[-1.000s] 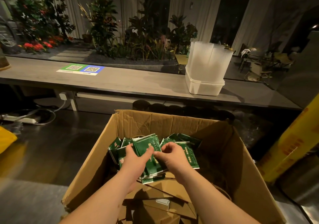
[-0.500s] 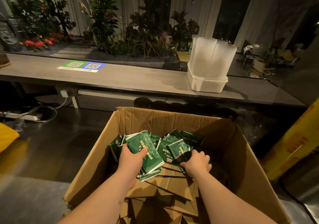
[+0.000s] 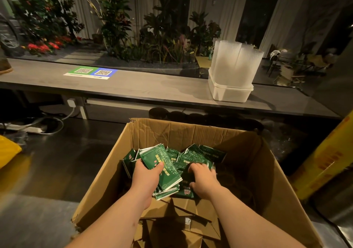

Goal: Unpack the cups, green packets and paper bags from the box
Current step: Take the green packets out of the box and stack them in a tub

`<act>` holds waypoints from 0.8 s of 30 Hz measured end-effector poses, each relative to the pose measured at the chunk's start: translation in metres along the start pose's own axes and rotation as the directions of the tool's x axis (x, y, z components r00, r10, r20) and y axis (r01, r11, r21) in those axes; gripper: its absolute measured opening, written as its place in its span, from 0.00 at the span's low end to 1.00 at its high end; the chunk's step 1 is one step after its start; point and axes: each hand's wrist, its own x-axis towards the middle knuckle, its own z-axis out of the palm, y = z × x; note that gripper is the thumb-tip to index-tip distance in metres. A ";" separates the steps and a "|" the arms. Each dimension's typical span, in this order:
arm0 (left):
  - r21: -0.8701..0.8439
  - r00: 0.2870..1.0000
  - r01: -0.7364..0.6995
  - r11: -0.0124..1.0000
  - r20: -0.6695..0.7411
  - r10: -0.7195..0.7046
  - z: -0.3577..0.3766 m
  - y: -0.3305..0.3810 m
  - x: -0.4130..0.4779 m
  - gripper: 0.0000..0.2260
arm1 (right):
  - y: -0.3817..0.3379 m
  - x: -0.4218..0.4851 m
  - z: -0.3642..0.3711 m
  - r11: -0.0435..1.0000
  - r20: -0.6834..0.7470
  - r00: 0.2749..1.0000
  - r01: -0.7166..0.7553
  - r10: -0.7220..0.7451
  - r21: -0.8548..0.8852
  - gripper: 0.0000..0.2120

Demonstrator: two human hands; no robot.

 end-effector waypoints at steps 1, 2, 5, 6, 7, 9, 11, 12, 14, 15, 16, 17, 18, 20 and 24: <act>0.003 1.000 -0.001 1.000 -0.003 0.001 0.000 0.000 0.000 0.13 | -0.002 0.000 0.001 1.000 0.010 1.000 -0.011 0.011 0.000 0.20; 0.008 1.000 -0.003 1.000 -0.006 0.003 0.000 -0.001 0.001 0.13 | -0.005 0.001 0.002 0.999 -0.001 0.999 -0.036 0.036 0.013 0.21; 0.027 1.000 -0.012 1.000 -0.009 0.013 -0.001 -0.003 0.003 0.12 | -0.007 0.003 0.003 0.985 -0.048 0.988 -0.143 0.148 0.091 0.28; 0.029 1.000 -0.015 0.999 -0.011 0.015 -0.001 -0.003 0.003 0.12 | -0.005 0.004 0.004 0.974 -0.044 0.980 -0.186 0.193 0.133 0.30; 0.029 1.000 -0.016 0.999 -0.010 0.016 -0.001 -0.003 0.003 0.12 | -0.003 0.005 0.004 0.952 -0.034 0.971 -0.224 0.236 0.206 0.29; 0.016 1.000 -0.008 1.000 -0.008 0.008 -0.001 -0.004 0.004 0.12 | 0.003 0.005 0.001 0.870 0.018 0.954 -0.281 0.299 0.406 0.22; 0.011 1.000 0.006 1.000 -0.010 -0.006 -0.002 -0.004 0.004 0.13 | 0.009 0.001 -0.005 0.758 0.066 0.942 -0.306 0.330 0.576 0.14; 0.005 1.000 0.018 1.000 -0.011 -0.017 -0.002 -0.005 0.004 0.13 | 0.011 -0.002 -0.010 0.693 0.086 0.935 -0.316 0.345 0.648 0.13; -0.011 0.999 0.045 0.999 -0.010 -0.045 -0.003 -0.004 0.004 0.14 | 0.014 -0.010 -0.024 0.517 0.125 0.922 -0.313 0.365 0.797 0.15; -0.016 0.998 0.061 0.998 -0.003 -0.061 -0.003 -0.004 0.003 0.14 | 0.014 -0.016 -0.033 0.396 0.146 0.921 -0.294 0.362 0.870 0.14; -0.022 0.997 0.072 0.997 0.007 -0.072 -0.003 -0.003 0.003 0.15 | 0.012 -0.021 -0.045 0.259 0.172 0.922 -0.270 0.346 0.927 0.13; -0.019 0.997 0.082 0.996 0.016 -0.082 -0.004 -0.003 0.003 0.16 | 0.009 -0.027 -0.057 0.111 0.205 0.926 -0.251 0.318 0.962 0.11; -0.015 0.996 0.086 0.996 0.030 -0.086 -0.002 -0.001 0.002 0.16 | 0.006 -0.032 -0.070 -0.021 0.236 0.930 -0.239 0.281 0.971 0.11; 0.001 0.992 0.092 0.996 0.082 -0.092 -0.002 0.002 0.000 0.18 | -0.006 -0.042 -0.088 -0.141 0.278 0.943 -0.254 0.185 0.957 0.11; 0.005 0.969 0.147 0.989 0.198 -0.145 0.003 0.012 -0.011 0.34 | -0.043 -0.056 -0.083 0.107 0.251 0.966 -0.256 0.058 0.961 0.11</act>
